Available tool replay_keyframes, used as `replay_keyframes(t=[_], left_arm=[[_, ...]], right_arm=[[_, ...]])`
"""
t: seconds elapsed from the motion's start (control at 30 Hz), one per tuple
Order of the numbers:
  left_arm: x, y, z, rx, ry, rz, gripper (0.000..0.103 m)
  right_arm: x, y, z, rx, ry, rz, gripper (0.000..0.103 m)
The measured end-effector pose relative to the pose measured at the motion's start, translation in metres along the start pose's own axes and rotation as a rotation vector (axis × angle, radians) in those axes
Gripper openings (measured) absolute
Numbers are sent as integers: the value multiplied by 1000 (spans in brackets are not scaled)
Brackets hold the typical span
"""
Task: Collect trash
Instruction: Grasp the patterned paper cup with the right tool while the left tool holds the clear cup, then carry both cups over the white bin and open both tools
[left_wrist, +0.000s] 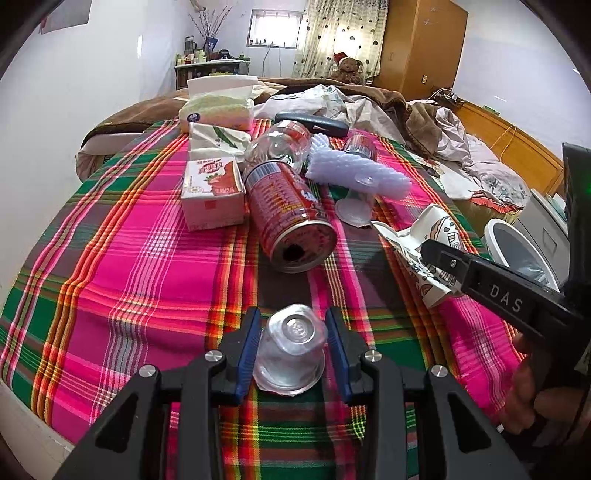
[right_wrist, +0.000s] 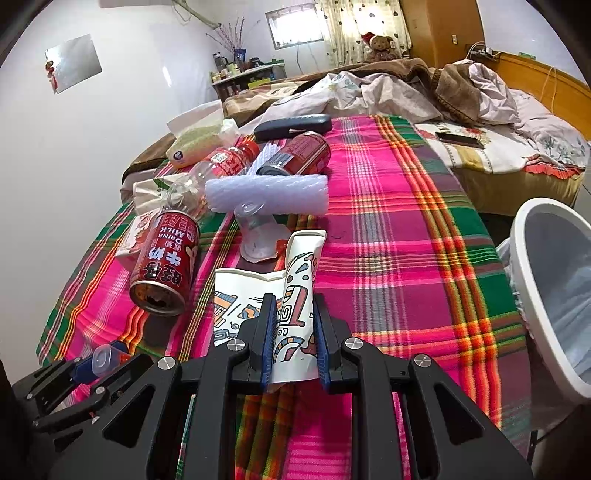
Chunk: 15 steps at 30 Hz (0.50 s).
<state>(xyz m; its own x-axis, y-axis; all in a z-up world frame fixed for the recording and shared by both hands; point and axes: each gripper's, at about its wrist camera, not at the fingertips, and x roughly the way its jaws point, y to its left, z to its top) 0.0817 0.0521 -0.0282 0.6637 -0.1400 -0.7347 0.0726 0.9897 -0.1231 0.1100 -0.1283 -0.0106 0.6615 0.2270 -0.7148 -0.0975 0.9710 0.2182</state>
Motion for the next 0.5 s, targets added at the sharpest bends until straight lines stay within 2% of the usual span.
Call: replay_keyframes(t=[0.5], left_arm=[[-16, -10, 3, 10, -36, -12, 37]], right_arm=[[-24, -18, -1, 45, -60, 3, 20]])
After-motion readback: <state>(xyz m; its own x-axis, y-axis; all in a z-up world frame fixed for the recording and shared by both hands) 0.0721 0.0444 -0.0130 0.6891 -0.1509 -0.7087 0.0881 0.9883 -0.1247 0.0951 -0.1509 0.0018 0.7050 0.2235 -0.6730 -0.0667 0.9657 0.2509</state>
